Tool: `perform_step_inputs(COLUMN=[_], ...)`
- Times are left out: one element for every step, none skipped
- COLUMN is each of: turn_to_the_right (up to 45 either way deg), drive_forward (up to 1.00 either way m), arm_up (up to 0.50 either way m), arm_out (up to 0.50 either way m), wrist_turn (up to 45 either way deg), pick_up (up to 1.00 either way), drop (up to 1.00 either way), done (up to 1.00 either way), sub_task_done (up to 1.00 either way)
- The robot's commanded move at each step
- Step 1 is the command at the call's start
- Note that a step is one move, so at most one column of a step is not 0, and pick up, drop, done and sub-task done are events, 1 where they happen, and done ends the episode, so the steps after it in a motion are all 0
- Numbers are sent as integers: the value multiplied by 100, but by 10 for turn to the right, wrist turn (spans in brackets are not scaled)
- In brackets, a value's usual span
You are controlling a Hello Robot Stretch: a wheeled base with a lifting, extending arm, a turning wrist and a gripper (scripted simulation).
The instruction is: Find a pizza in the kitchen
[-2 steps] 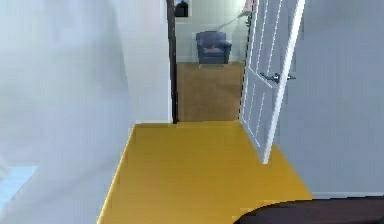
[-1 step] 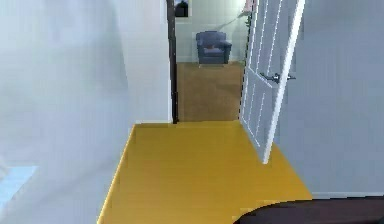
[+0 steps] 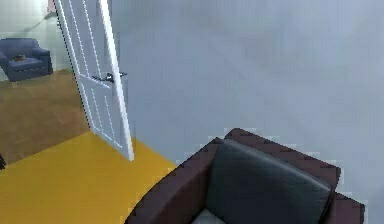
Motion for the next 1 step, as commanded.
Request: perform_step_inputs(turn_to_the_right=[210], drive_forward=[0], arm_up=[0], arm_out=[0], wrist_turn=[0], pick_up=[0], drop=[0], done=[0], sub_task_done=[0])
